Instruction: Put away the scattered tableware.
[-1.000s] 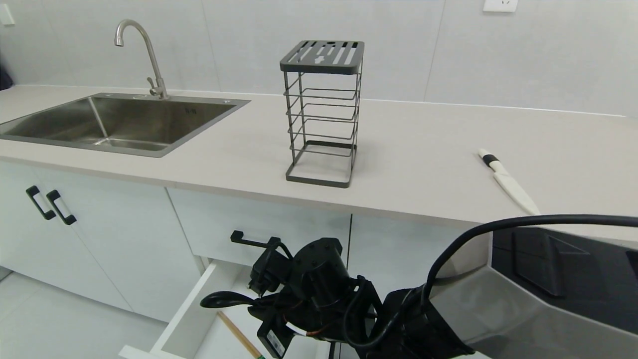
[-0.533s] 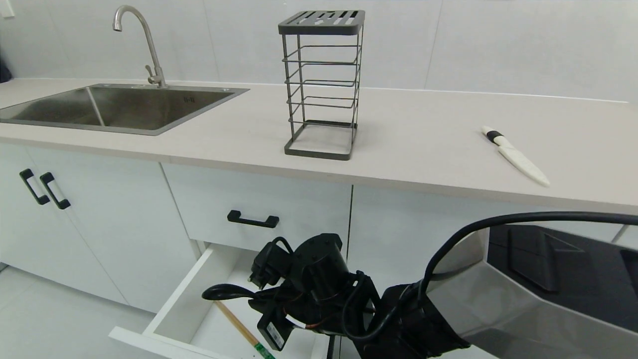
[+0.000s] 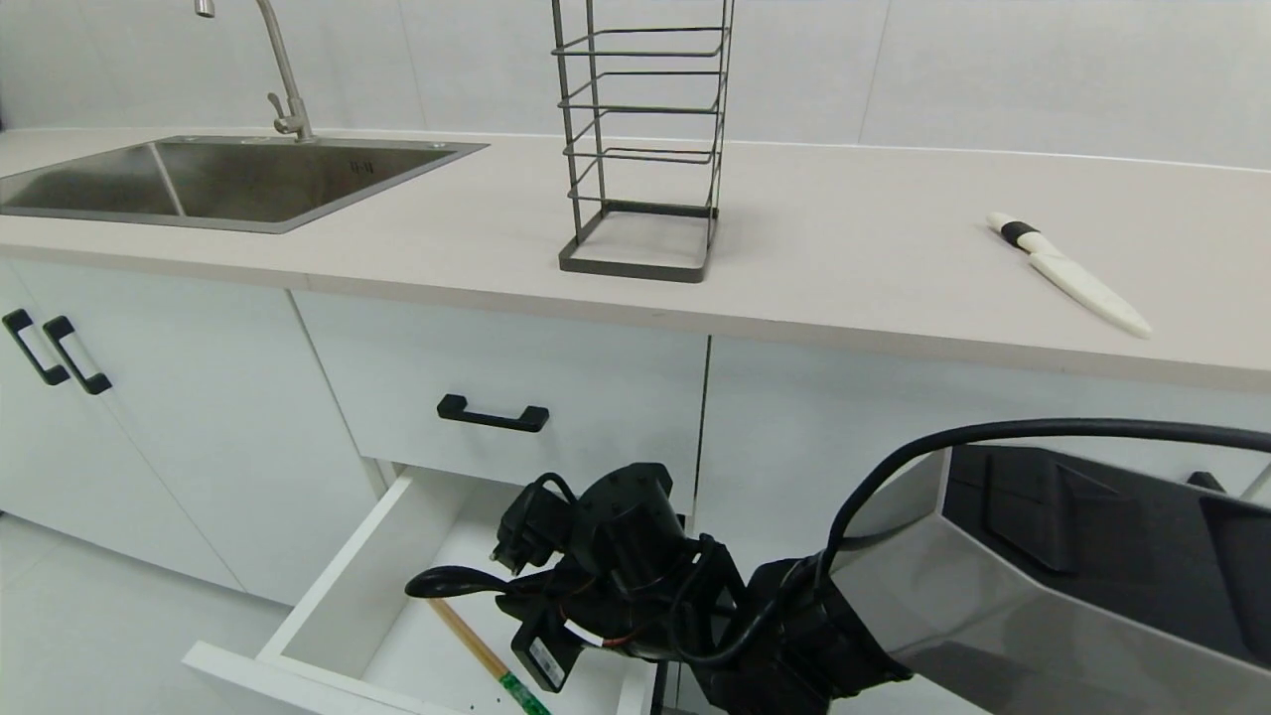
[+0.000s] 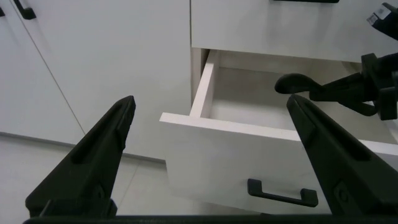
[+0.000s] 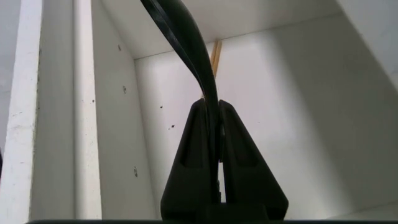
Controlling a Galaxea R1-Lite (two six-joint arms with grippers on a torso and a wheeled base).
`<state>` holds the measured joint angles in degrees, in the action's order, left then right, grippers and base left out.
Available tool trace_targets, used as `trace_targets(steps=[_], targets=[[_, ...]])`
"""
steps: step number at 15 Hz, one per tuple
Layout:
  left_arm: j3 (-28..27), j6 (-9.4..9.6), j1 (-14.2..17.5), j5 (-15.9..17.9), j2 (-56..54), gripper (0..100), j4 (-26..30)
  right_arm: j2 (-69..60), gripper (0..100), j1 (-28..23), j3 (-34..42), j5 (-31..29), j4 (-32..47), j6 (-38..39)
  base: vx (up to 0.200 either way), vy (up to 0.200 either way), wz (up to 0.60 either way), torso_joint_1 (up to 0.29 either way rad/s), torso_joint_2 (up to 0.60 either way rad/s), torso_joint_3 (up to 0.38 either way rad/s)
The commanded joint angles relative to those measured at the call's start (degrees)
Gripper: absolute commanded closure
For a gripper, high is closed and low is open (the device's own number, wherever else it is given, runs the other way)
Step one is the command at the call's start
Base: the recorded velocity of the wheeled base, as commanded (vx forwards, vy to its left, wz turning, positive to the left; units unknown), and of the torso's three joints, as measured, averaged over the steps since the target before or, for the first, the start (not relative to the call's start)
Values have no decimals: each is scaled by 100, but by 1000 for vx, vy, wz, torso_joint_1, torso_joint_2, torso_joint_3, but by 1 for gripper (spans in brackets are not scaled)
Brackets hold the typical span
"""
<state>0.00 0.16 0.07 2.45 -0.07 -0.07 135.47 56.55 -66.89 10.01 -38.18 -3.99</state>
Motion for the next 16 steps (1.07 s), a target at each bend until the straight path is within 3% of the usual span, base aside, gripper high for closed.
trace_targets(steps=[1,5,16], targets=[[0,2,1,1,7,0,-1,76,100,-30,-52,1,48,-181,0,0,0,0,0,0],[0,2,1,1,7,0,-1,190,100,-57,-61,1,83,-436,0,0,0,0,0,0],[0,2,1,1,7,0,-1,1394,100,-162,-1634,1,513,-524,0,0,0,0,0,0]])
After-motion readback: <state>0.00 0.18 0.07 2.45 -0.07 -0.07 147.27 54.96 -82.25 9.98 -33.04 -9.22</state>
